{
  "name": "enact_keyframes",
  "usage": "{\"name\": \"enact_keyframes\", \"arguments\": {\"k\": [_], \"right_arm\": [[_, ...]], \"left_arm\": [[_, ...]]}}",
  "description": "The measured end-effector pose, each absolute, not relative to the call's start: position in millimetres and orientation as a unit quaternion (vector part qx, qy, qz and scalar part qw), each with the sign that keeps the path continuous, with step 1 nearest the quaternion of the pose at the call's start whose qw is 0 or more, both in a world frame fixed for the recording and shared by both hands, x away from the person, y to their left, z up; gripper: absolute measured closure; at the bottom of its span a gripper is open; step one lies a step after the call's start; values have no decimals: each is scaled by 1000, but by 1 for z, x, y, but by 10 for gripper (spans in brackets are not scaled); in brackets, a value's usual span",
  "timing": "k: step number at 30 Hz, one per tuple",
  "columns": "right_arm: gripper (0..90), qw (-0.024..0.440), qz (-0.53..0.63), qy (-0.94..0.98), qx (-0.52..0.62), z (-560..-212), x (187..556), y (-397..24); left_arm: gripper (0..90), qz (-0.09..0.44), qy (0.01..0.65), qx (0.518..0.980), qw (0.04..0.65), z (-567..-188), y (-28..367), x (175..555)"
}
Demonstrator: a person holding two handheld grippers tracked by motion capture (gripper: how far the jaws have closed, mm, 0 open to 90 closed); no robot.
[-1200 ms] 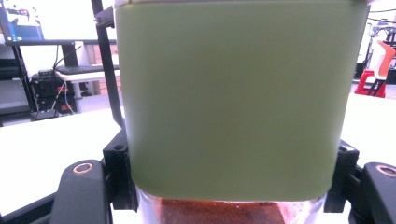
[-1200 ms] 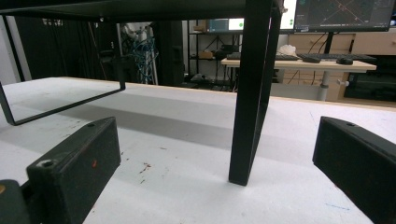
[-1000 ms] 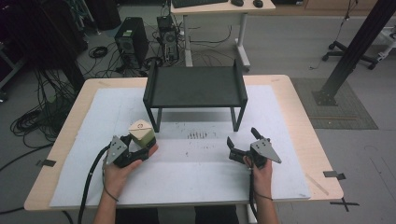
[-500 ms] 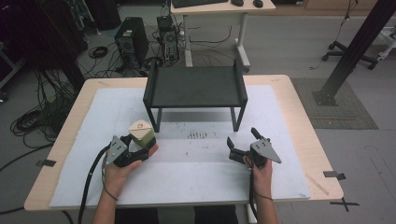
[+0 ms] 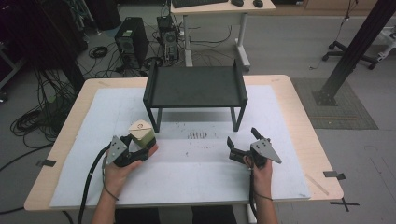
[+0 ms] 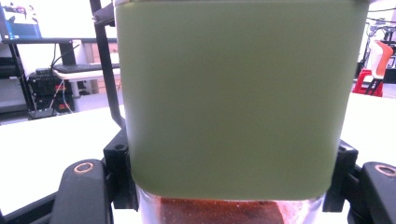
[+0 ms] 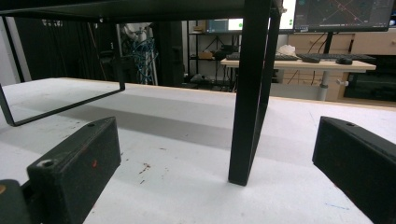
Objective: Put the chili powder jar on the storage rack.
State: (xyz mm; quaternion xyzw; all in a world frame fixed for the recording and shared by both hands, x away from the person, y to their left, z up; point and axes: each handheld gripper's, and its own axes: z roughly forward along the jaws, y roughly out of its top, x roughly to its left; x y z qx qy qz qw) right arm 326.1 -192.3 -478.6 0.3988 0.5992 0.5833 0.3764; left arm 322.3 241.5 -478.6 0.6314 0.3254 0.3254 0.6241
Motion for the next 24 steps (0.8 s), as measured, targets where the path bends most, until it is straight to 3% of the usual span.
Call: {"name": "enact_keyframes", "arguments": {"k": [24], "right_arm": [[1,373,587,595,403,-479,326,-193]], "left_arm": [[291,325,325,631,625,-479,242,322]]}}
